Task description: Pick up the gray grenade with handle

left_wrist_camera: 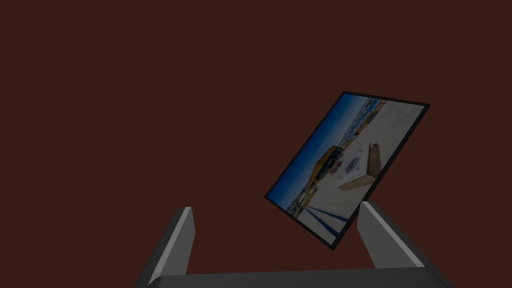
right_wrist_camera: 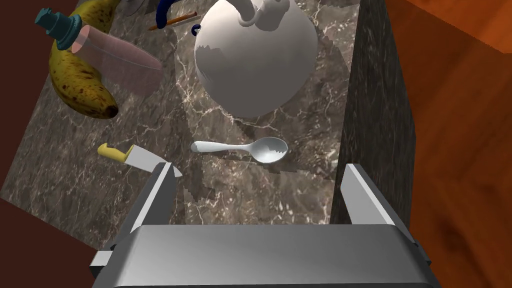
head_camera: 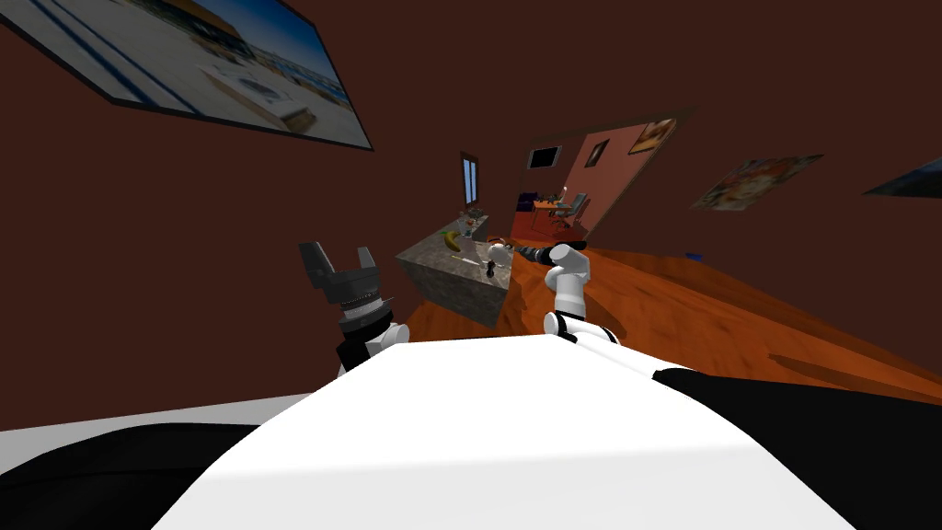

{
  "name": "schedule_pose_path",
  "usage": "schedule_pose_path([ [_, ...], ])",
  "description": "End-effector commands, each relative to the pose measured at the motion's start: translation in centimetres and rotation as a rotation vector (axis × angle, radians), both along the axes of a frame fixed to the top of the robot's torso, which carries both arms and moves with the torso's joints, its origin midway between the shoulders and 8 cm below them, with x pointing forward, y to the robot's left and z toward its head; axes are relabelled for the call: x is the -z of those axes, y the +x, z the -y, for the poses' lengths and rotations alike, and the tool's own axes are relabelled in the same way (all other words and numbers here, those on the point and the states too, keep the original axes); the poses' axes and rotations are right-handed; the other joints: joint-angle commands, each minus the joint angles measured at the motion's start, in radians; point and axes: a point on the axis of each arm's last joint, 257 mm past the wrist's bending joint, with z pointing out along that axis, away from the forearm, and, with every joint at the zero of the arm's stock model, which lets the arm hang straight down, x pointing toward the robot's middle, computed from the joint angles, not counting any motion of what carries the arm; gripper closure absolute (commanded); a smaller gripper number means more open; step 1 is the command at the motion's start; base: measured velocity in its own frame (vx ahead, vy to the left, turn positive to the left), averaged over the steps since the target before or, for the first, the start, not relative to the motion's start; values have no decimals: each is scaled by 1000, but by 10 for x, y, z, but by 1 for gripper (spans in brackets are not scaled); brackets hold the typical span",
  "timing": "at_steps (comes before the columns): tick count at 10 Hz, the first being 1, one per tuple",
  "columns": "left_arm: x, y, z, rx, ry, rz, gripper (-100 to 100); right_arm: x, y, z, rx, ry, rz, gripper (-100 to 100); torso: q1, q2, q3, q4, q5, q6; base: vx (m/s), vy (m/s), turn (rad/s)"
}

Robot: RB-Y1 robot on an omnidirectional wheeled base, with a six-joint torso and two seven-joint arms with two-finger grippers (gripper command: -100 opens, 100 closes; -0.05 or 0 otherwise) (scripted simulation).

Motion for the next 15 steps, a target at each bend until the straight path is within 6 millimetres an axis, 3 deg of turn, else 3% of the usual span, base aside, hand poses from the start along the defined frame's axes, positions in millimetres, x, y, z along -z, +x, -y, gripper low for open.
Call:
schedule_pose_path([
  [1,0,0,0,0,0,0,0,7,-2,-9,-8,59,-48,-100,0,0,0,0,0,0,3,88,9],
  [4,0,0,0,0,0,0,0,16,-7,-18,-25,106,-106,-100,0,-1,0,0,0,0,5,76,5],
  [10,0,0,0,0,0,0,0,61,-31,-55,-76,278,-322,-100,4,-1,-1,0,1,0,13,125,20],
  [11,0,0,0,0,0,0,0,56,-28,-52,-71,266,-301,-100,2,-2,-1,0,1,0,11,40,2],
  [12,0,0,0,0,0,0,0,57,-29,-53,-73,269,-307,0,-2,-1,-1,0,0,0,2,9,-1],
  [13,0,0,0,0,0,0,0,60,-37,-43,-92,259,-319,-100,-4,0,0,0,-1,0,72,54,-155],
  [15,0,0,0,0,0,0,0,63,-46,-34,-108,257,-333,-100,-1,-5,-3,-1,0,0,117,105,-146],
])
